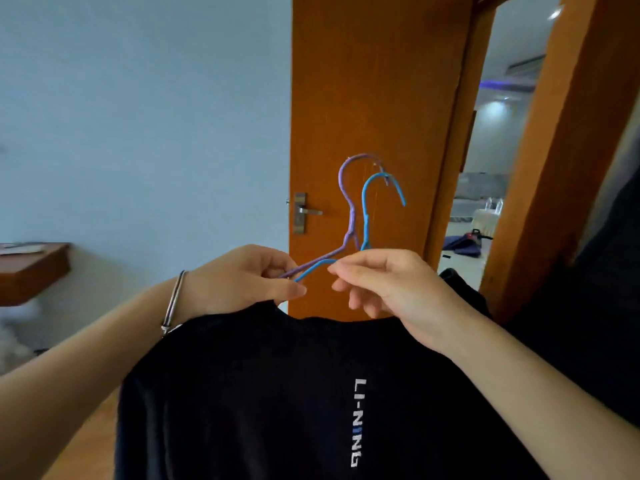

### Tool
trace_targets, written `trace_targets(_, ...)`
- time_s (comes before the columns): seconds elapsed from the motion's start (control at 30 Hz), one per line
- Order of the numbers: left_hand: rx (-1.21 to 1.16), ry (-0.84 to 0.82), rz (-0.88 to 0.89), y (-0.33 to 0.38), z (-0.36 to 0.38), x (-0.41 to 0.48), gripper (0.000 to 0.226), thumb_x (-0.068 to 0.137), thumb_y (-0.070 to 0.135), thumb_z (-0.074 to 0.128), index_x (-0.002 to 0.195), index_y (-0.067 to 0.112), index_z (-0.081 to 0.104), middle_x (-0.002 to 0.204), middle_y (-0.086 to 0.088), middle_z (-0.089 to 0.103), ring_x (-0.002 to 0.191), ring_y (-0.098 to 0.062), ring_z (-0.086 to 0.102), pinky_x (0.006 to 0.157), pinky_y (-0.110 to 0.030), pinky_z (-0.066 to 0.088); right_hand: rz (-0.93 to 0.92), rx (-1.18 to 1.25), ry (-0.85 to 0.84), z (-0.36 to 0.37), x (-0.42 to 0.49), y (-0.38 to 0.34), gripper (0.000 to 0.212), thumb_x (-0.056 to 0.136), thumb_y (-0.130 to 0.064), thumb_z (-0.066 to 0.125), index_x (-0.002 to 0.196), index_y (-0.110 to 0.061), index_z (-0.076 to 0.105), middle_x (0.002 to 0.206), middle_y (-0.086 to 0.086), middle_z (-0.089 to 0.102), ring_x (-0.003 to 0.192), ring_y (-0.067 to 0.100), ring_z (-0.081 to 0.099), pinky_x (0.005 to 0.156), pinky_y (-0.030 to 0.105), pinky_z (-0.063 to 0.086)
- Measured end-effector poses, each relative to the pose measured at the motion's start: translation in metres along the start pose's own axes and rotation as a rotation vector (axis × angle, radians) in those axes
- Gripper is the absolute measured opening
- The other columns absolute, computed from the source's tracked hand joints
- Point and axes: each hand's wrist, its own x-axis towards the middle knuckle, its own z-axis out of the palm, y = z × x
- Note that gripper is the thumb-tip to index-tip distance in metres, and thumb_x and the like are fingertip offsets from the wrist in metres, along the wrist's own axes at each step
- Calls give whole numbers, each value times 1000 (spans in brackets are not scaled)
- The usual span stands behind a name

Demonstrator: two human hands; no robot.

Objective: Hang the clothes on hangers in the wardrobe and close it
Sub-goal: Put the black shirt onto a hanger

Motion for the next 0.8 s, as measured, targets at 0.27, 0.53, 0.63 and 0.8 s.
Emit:
trace_targets(0.27,152,162,-134,-86,-75,-5,16,61,39,60,64,24,61,43,10,52,40,-3,39,43,-9,30,-171,-513,28,30,107,22,49,82,-31,66,127,-32,46,123,-8,53,117,13,47,86,24,37)
trace_targets(0.53,212,251,-204,-133,-130,2,31,50,54,57,67,28,59,47,9,53,43,-4,38,47,-12,31,-377,-637,-122,106,208,57,40,94,-20,51,133,-23,46,136,-1,50,122,15,48,101,27,38)
trace_targets(0.63,246,289,-243,-150,-146,14,28,56,52,59,69,28,60,46,12,54,44,-3,40,48,-12,33,-487,-631,-149,116,249,61,31,95,-19,47,126,-18,53,124,2,58,103,9,51,89,20,38)
trace_targets(0.8,507,346,-307,-182,-169,54,17,78,45,56,76,28,57,68,4,59,63,-12,50,63,-23,40,-614,-628,-162,142,329,89,28,97,-19,42,121,-12,54,107,-2,53,92,8,49,82,19,38)
